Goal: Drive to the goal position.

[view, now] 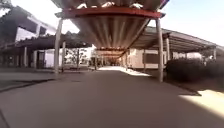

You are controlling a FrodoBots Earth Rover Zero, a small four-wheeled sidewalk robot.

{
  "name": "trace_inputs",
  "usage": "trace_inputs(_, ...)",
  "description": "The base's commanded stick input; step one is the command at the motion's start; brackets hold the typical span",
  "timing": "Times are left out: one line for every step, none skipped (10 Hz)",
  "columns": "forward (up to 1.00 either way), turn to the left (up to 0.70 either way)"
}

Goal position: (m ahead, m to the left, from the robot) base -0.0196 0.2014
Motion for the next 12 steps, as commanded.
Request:
trace_inputs(0.7,0.0)
trace_inputs(0.7,0.0)
trace_inputs(0.7,0.0)
trace_inputs(0.7,0.0)
trace_inputs(0.7,0.0)
trace_inputs(0.7,0.0)
trace_inputs(0.7,0.0)
trace_inputs(0.7,0.0)
trace_inputs(0.7,0.0)
trace_inputs(0.7,0.0)
trace_inputs(0.7,0.0)
trace_inputs(0.7,0.0)
